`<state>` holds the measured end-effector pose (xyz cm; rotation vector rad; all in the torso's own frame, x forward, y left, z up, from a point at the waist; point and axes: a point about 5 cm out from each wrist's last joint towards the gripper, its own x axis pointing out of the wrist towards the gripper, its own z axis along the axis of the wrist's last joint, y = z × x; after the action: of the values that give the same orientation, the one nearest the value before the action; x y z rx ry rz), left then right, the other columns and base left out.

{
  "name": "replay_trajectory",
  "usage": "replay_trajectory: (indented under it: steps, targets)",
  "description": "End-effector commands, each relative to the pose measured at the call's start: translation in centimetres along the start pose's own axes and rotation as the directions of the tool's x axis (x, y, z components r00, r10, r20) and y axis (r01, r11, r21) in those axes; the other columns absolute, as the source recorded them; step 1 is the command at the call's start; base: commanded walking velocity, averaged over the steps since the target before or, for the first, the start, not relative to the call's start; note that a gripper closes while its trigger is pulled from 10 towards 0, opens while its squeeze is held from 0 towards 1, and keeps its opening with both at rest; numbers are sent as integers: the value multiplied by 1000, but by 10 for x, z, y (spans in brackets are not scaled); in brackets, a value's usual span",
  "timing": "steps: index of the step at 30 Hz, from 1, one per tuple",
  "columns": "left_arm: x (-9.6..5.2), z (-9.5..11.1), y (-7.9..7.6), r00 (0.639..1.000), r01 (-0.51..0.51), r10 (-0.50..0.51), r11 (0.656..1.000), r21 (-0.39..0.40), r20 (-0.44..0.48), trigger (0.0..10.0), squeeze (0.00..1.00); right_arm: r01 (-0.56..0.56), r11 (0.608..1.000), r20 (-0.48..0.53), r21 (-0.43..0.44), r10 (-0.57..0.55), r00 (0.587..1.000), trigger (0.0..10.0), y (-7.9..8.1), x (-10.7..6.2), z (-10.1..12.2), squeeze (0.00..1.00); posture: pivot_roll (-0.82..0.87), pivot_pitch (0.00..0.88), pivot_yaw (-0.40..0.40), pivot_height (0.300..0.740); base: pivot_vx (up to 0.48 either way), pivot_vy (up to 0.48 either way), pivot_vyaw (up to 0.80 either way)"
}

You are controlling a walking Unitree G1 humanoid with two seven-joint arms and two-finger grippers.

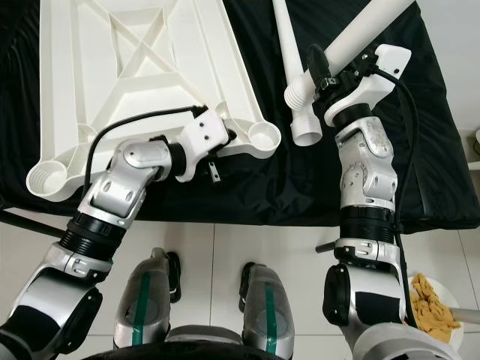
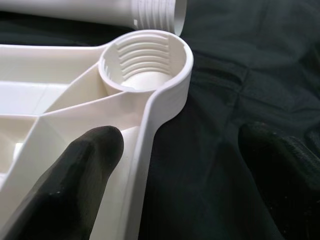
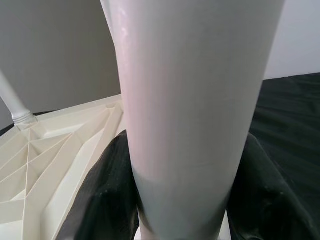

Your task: Building children table

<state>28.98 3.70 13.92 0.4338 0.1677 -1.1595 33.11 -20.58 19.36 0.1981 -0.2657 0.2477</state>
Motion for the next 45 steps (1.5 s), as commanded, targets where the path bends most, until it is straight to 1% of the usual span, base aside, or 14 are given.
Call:
replay_trajectory:
  steps: [1, 8, 10, 11, 15, 16, 20, 21, 23, 24, 28, 29, 30, 45]
  targets:
    - [3, -2, 0, 999, -35, 35, 999, 15, -27, 10000, 0, -12, 1000, 38, -21, 13, 999, 10000, 1, 4, 9, 0, 8, 41, -8, 740, 0, 0, 0]
    - [7, -8, 0, 997, -39, 39, 999, -3, -69, 10000, 0, -16, 1000, 52, -21, 17, 998, 10000, 1, 5, 12, 0, 2, 35, -2, 740, 0, 0, 0]
    - [8, -9, 2, 996, -46, 44, 999, -16, -77, 8471, 0, -15, 1000, 54, -20, 16, 998, 10000, 1, 5, 12, 0, 1, 34, 1, 740, 0, 0, 0]
    - [8, -9, 3, 996, -50, 48, 998, -24, -82, 4549, 0, -13, 1000, 55, -22, 15, 998, 10000, 1, 5, 12, 0, 0, 34, 1, 740, 0, 0, 0]
    - [8, -10, 4, 995, -54, 51, 998, -32, -86, 2667, 0, -12, 1000, 55, -23, 13, 998, 10000, 1, 5, 12, 0, -1, 34, 3, 740, 0, 0, 0]
    - [8, -10, 5, 995, -53, 50, 998, -36, -86, 0, 0, -11, 1000, 55, -24, 12, 998, 10000, 1, 4, 12, 0, -1, 34, 3, 740, 0, 0, 0]
    - [7, -11, 5, 995, -43, 40, 999, -31, -87, 0, 0, -11, 1000, 54, -26, 12, 998, 10000, 1, 4, 11, 0, -1, 36, 5, 740, 0, 0, 0]
    - [5, -12, 4, 996, -20, 17, 1000, -22, -92, 5843, 0, -13, 1000, 53, -28, 15, 998, 10000, 1, 4, 12, 0, -1, 38, 4, 740, 0, 0, 0]
    - [5, -12, 4, 996, -20, 17, 1000, -22, -92, 5843, 0, -13, 1000, 53, -28, 15, 998, 10000, 1, 4, 12, 0, -1, 38, 4, 740, 0, 0, 0]
    - [3, -14, 3, 995, 5, -5, 1000, -6, -101, 2118, 0, -17, 999, 51, -29, 19, 999, 10000, 1, 4, 12, 0, -1, 40, 5, 740, 0, 0, 0]
    - [0, -17, 2, 994, 17, -17, 1000, 0, -107, 0, 0, -25, 999, 46, -32, 27, 999, 10000, 1, 4, 12, 0, 0, 41, 6, 740, 0, 0, 0]
    - [-2, -19, 5, 992, 4, -2, 1000, 11, -125, 2706, 0, -40, 999, 36, -32, 41, 999, 10000, 3, 4, 11, 0, 3, 43, 6, 740, 0, 0, 0]
    - [-4, -21, 8, 991, -7, 10, 1000, 21, -137, 10000, 0, -69, 997, 19, -29, 70, 997, 10000, 6, 4, 9, 0, 4, 46, 6, 740, 0, 0, 0]
    - [-18, -27, 40, 968, -175, 175, 984, 17, -181, 10000, 0, -342, 939, -134, 20, 342, 930, 10000, 48, -3, -9, 0, 19, 66, -7, 740, 0, 0, 0]
